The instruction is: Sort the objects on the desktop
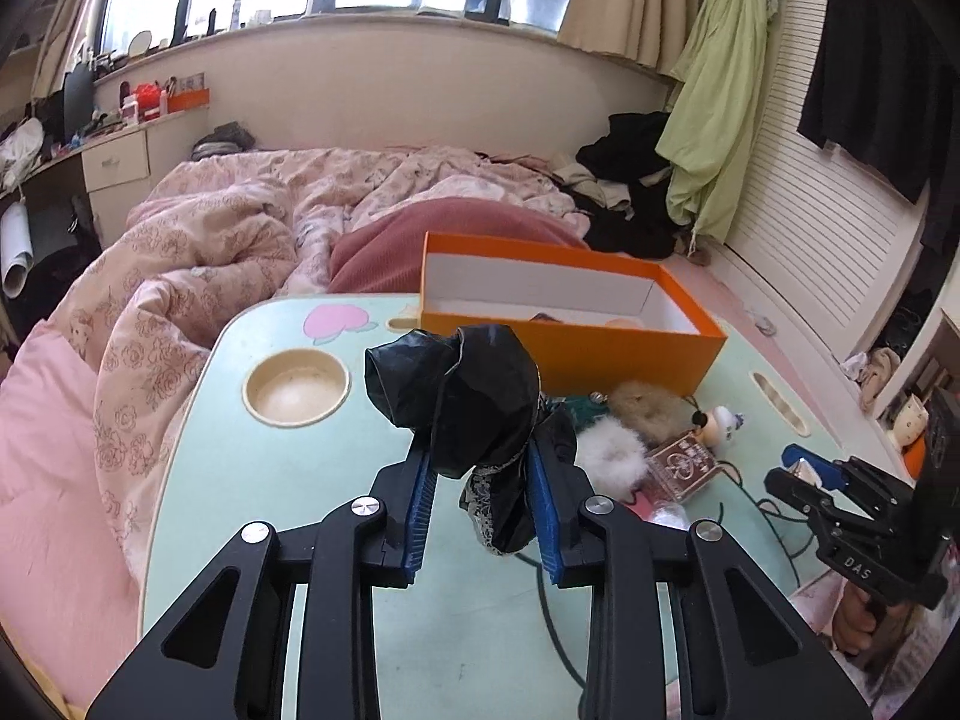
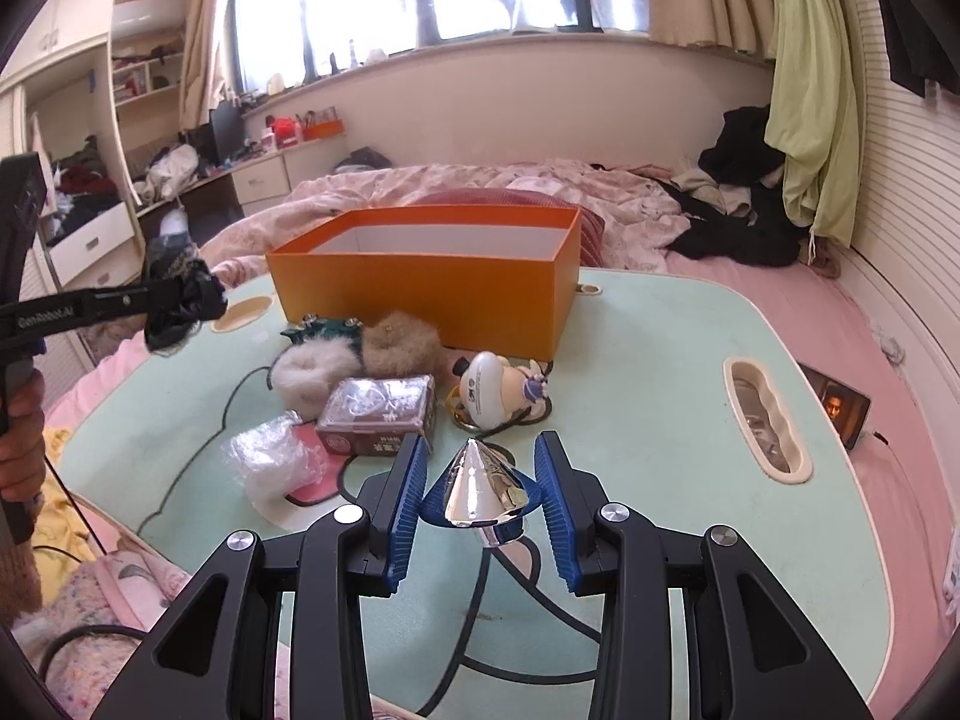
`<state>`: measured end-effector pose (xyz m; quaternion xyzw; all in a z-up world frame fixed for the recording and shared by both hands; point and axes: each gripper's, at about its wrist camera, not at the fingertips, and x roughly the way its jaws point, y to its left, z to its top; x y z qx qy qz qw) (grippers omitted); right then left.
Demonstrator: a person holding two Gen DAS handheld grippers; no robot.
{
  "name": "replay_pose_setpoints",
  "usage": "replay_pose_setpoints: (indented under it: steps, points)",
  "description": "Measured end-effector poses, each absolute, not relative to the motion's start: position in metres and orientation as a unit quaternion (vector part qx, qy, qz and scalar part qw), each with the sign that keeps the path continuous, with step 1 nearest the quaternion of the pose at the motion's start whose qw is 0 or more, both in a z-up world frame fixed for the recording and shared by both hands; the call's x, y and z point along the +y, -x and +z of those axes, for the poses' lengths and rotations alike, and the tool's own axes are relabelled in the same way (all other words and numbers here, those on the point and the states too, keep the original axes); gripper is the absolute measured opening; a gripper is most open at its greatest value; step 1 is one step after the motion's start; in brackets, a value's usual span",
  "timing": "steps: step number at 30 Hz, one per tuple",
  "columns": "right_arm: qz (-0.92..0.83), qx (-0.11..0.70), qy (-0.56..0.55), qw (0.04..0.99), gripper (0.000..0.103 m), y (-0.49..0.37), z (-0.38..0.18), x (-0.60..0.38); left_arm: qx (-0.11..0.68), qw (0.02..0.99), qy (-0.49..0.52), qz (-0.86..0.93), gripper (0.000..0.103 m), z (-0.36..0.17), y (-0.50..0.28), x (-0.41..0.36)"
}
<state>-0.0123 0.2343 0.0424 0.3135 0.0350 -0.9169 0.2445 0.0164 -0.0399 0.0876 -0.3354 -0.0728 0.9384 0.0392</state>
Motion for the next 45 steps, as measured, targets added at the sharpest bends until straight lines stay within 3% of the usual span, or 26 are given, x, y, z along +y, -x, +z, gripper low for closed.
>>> replay_pose_setpoints:
  steps: [10,14,16,17,18,22,23,33,34,45]
  points:
    - [-0.915,-0.004,-0.312,0.256,0.036,0.091,0.107,0.197,-0.081,0.081,0.313,0.943,0.031,0.14,0.071,-0.019]
    - [-0.923,0.016,-0.321,0.211,0.036,0.14,0.108,0.169,-0.1,0.062,0.367,0.923,0.04,0.123,0.129,-0.015]
    - [-0.922,0.026,-0.333,0.193,0.041,0.16,0.102,0.16,-0.108,0.052,0.388,0.914,0.04,0.11,0.146,-0.015]
    - [-0.921,0.025,-0.341,0.187,0.053,0.167,0.099,0.159,-0.104,0.043,0.394,0.912,0.04,0.105,0.15,-0.015]
    - [-0.92,0.017,-0.346,0.183,0.058,0.17,0.096,0.161,-0.099,0.032,0.398,0.912,0.042,0.102,0.15,-0.014]
    - [-0.923,0.004,-0.338,0.183,0.063,0.157,0.097,0.171,-0.101,0.029,0.378,0.92,0.071,0.1,0.128,-0.018]
    - [-0.926,0.008,-0.332,0.182,0.067,0.15,0.099,0.172,-0.104,0.03,0.368,0.924,0.073,0.102,0.119,-0.02]
    - [-0.915,0.037,-0.344,0.209,0.085,0.059,0.086,0.197,-0.065,0.05,0.355,0.931,0.076,0.097,0.022,-0.018]
    - [-0.911,0.039,-0.354,0.209,0.086,0.052,0.079,0.2,-0.061,0.047,0.357,0.931,0.081,0.091,0.011,-0.017]
    - [-0.885,0.078,-0.419,0.187,0.086,0.024,0.023,0.219,0.002,0.019,0.417,0.909,0.084,0.016,-0.027,0.005]
